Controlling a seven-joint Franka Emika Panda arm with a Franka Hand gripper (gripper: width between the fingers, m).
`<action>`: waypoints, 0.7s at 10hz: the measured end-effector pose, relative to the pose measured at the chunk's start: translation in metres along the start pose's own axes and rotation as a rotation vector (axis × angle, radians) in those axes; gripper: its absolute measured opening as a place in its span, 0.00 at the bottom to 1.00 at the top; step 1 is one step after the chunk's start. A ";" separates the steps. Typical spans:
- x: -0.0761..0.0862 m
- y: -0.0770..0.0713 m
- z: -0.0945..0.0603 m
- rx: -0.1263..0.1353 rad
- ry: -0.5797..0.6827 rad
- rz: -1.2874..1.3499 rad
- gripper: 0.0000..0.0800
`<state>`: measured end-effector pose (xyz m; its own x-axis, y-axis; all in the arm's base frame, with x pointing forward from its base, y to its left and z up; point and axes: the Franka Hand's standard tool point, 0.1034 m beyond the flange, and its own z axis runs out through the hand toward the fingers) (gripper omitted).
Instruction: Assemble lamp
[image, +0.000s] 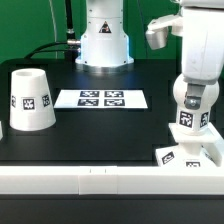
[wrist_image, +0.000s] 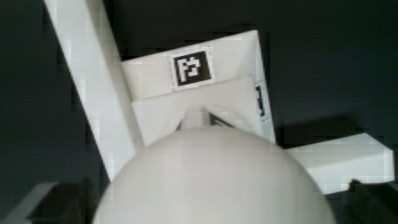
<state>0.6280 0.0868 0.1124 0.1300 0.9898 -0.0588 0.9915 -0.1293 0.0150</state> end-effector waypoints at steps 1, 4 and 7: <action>0.001 0.001 0.000 -0.004 -0.005 -0.049 0.87; 0.004 0.001 -0.001 -0.011 -0.017 -0.163 0.87; 0.002 -0.001 0.001 0.000 -0.023 -0.301 0.87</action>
Offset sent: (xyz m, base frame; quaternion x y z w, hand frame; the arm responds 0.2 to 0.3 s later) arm 0.0042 0.0099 0.0049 -0.0066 -0.0007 -0.1149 0.9934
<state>0.6276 0.0887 0.1116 -0.1699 0.9820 -0.0827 0.9854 0.1700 -0.0062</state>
